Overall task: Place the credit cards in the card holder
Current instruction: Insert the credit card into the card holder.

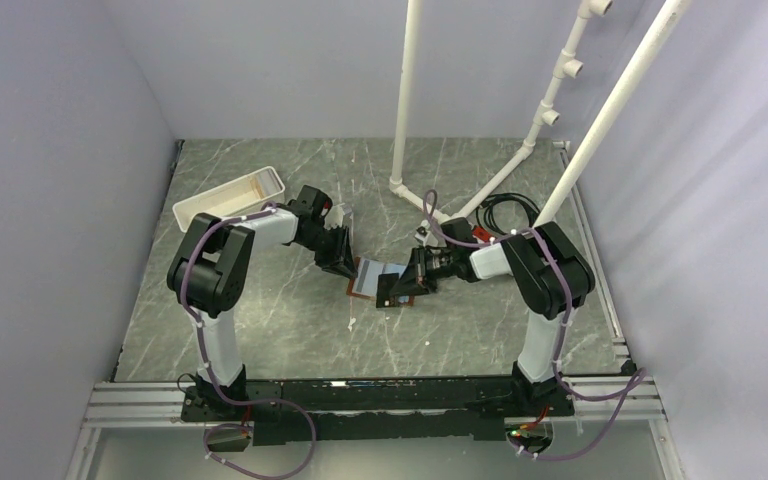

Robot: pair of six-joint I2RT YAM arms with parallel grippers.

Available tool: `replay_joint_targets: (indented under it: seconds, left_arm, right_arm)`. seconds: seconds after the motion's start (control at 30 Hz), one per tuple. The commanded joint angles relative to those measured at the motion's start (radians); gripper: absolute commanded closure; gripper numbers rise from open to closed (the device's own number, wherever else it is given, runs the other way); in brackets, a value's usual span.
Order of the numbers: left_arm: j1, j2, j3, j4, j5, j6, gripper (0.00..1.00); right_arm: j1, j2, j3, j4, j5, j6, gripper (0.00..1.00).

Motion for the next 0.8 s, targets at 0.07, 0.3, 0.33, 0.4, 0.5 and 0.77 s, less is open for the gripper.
replay_joint_targets:
  seconds: [0.07,0.3,0.33,0.4,0.5,0.77]
  left_arm:
    - [-0.028,0.045,-0.001,-0.035,-0.078,0.051,0.72]
    - [-0.031,0.045,-0.009,-0.037,-0.077,0.053,0.74]
    - [-0.031,0.043,-0.010,-0.037,-0.078,0.054,0.75]
    - [-0.031,0.044,-0.012,-0.036,-0.075,0.053,0.75]
    - [-0.031,0.042,-0.014,-0.033,-0.071,0.053,0.75]
    - [-0.031,0.039,-0.028,-0.016,-0.050,0.041,0.76]
  right_arm:
    - [-0.008,0.044,0.056,0.071,-0.013,0.017,1.00]
    - [-0.019,0.069,0.074,0.079,0.015,0.008,1.00]
    - [-0.020,0.070,0.074,0.080,0.022,0.005,1.00]
    - [-0.021,0.069,0.071,0.089,0.033,0.005,1.00]
    - [-0.023,0.065,0.082,0.062,0.063,-0.023,1.00]
    - [-0.023,0.085,0.080,0.112,0.072,0.002,1.00]
